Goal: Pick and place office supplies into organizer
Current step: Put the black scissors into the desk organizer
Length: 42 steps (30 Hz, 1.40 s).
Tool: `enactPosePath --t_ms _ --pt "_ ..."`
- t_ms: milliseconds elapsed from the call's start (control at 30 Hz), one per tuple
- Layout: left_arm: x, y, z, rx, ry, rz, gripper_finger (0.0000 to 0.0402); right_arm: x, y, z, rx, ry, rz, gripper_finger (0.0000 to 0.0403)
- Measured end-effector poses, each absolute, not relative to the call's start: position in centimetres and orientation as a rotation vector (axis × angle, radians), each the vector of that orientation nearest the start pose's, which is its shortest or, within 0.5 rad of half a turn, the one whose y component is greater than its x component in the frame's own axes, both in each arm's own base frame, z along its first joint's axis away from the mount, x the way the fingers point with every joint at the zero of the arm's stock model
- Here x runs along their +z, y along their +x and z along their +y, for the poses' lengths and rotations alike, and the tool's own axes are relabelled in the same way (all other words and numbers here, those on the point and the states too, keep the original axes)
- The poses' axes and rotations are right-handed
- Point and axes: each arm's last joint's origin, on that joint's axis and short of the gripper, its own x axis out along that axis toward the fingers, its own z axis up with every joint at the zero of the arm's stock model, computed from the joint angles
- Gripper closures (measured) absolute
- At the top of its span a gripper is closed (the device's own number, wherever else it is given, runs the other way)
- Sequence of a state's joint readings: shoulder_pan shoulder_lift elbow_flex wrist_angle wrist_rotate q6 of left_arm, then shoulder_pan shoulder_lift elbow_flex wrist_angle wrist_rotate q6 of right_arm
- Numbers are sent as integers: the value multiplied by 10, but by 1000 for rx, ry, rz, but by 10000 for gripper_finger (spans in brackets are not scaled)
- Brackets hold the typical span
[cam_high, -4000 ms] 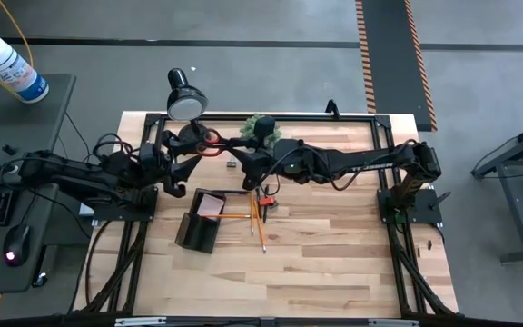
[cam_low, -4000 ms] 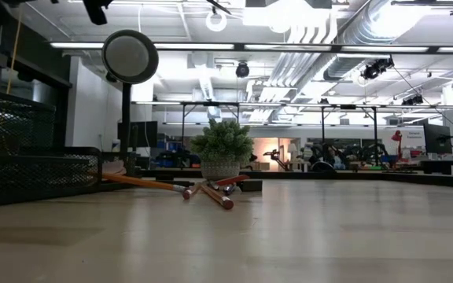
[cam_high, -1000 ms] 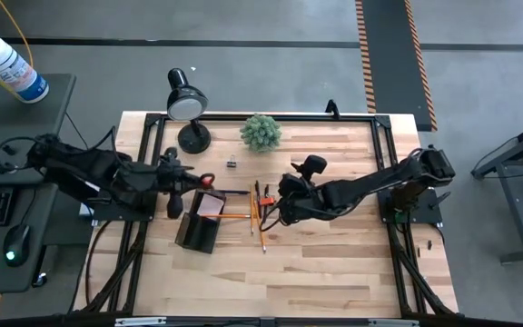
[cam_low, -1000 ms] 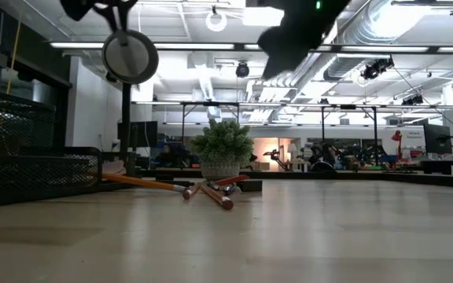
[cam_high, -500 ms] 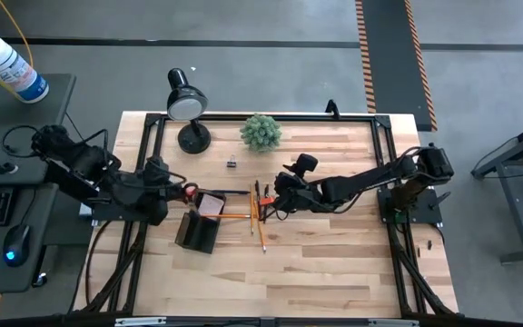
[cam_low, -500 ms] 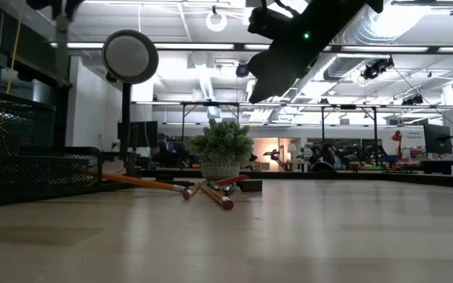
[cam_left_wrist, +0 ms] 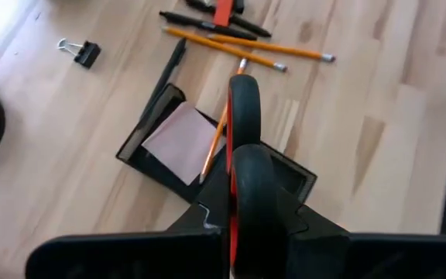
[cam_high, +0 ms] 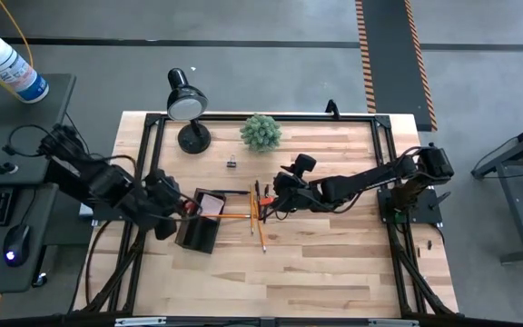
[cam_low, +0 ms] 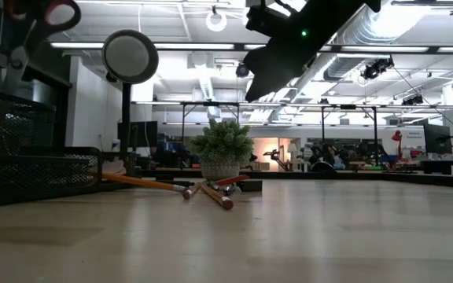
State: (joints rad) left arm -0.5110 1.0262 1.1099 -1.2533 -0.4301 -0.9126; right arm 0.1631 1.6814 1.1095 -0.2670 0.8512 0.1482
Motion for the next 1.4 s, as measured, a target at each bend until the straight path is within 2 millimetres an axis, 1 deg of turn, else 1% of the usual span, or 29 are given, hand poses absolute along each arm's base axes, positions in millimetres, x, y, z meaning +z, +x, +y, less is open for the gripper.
enactPosePath --t_ms 67,167,400,533,667,833,1133,1300,1400 --pt "321 148 -69 389 -280 969 380 219 345 35 -689 -275 696 213" --pt "319 154 -72 380 -268 967 353 219 345 35 -683 -271 695 215" --pt "316 157 -74 390 -251 978 288 219 345 35 -679 -270 696 218" --pt "316 157 -74 396 -246 974 261 219 345 36 -662 -262 701 214" --pt "317 157 -73 405 -239 965 243 219 345 36 -661 -262 701 213" --pt "317 157 -72 424 -225 946 235 219 345 35 -667 -265 700 219" --pt "317 157 -72 425 -224 945 240 220 346 35 -665 -268 691 217" --pt "317 157 -72 425 -224 945 239 222 349 37 -631 -284 669 221" --pt "317 157 -72 425 -224 945 242 225 353 38 -580 -276 645 221"
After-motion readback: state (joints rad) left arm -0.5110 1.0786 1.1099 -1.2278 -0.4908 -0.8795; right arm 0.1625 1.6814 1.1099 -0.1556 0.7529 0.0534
